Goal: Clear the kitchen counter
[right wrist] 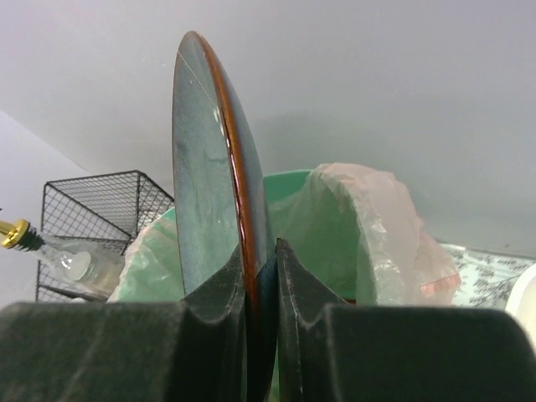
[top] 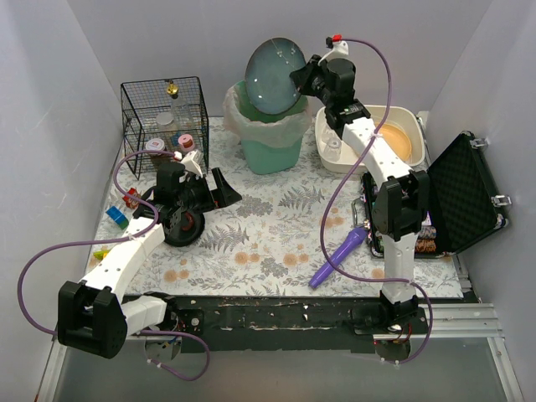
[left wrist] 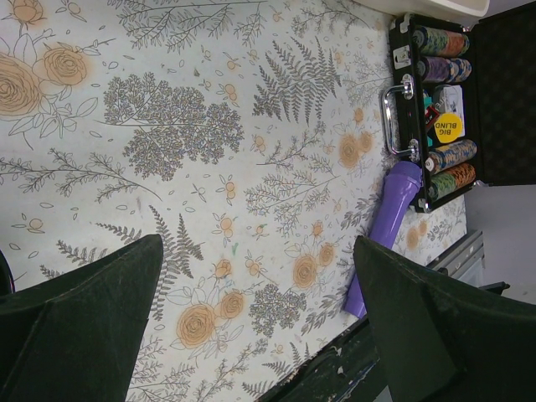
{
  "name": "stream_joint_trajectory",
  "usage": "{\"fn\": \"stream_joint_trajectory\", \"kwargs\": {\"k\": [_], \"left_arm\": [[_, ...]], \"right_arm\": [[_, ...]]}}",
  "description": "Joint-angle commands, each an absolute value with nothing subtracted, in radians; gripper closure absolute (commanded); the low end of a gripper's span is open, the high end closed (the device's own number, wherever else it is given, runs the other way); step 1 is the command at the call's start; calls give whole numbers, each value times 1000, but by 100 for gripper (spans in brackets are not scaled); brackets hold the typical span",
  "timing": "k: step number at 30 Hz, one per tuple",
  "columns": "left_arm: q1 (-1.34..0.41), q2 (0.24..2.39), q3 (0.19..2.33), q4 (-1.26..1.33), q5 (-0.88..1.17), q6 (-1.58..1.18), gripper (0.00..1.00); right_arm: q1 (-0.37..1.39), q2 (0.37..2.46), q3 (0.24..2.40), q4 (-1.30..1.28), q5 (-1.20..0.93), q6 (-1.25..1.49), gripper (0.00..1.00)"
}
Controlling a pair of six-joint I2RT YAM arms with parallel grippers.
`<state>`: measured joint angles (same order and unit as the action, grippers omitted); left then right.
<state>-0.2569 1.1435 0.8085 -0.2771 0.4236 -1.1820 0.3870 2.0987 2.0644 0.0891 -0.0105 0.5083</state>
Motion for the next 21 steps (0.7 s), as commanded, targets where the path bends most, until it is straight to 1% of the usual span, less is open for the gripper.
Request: {"fn": "stream_joint_trajectory", "kwargs": {"k": [1,4,8,13,15,21], "left_arm": [[-253,1121,821,-278,414,-1170,2],[-252,1120,821,-279,413,-1169,2],[-250,1121,821,-279,417,-1170,2],[-253,1121,830,-282,426,-1169,2],[-253,1118,833,-287,425,-1164,2],[-252,1118,839,-291,426,-1161,2]], "right_arm": [[393,2039,2123,408,46,430,99],[393,2017,2115,422,90,382,99],[387,1947,2050,474,170,368,99],[313,1859,1984,373,279,564,99],[263,1784,1861,402,278,682,99],[57,1579,1374,616,181,1144,99]]}}
